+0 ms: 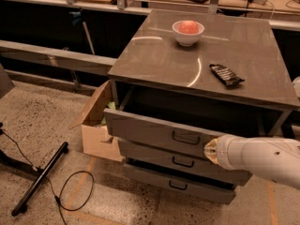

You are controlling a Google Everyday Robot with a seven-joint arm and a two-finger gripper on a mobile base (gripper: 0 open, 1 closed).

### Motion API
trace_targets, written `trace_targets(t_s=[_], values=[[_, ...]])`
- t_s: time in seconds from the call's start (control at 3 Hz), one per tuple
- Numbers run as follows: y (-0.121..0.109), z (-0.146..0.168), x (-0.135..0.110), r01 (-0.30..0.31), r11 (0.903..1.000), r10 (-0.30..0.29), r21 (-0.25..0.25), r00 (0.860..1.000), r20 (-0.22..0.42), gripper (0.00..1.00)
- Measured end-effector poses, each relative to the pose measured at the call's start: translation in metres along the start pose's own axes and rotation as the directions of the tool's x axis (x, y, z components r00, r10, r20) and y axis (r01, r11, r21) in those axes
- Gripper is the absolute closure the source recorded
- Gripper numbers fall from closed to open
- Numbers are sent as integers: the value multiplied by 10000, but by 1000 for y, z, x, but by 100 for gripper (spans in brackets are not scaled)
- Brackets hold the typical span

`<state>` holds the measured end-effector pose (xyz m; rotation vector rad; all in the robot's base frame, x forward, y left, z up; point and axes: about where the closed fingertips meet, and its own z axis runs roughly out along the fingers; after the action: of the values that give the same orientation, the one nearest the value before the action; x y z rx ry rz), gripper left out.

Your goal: Close top drawer

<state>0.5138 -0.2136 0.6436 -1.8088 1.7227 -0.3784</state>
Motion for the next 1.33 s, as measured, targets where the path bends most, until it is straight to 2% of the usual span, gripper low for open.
trace_targets(t_s=[0.67,1.33], values=[[-30,17,-9,557,9977,-559,381,9984,39,100],[-52,20,-3,880,9934,-869,736,9961,-174,100]])
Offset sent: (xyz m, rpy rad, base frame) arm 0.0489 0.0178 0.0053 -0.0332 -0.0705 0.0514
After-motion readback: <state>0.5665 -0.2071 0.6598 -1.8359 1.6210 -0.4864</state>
